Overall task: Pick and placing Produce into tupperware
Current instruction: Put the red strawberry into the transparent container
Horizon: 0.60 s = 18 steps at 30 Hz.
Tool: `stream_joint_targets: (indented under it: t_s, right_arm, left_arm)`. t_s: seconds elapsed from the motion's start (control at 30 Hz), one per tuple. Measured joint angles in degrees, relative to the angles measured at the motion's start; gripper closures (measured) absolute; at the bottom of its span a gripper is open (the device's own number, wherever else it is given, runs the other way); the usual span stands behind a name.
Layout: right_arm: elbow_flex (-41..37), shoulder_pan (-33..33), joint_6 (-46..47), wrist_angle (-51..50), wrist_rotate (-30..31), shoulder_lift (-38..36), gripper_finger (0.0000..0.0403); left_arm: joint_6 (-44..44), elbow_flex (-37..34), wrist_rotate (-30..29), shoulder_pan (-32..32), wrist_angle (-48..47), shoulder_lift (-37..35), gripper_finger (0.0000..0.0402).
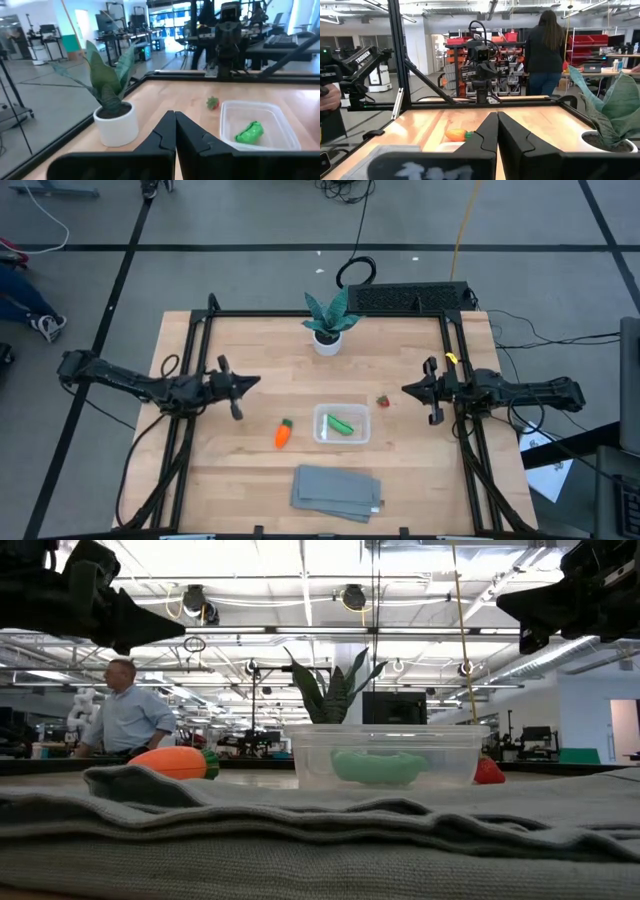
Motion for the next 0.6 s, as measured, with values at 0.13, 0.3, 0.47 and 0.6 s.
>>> stream_joint_targets:
  t_s: [0.13,0.3,0.47,0.6]
  right_arm:
    - [-0.19,-0.01,1.32,-0.01,1.08,0.60,0.0403]
    - [-0.78,-0.03,1.87,-0.04,1.70,1.34,0.0403]
    - [-0.89,-0.03,3.04,0.10,1.63,2.09,0.0402]
    - [-0.95,-0.01,3.79,2.83,1.55,3.17,0.0397]
  left_arm:
    - [-0.08,-0.87,1.51,0.02,-0.87,0.04,0.0401]
    - [-0.13,-0.89,2.56,0.02,-0.13,0.04,0.0401]
    - [1.40,-0.89,2.56,0.02,0.41,0.04,0.0390]
    - [2.84,-0.89,2.53,0.02,0.41,0.04,0.0386]
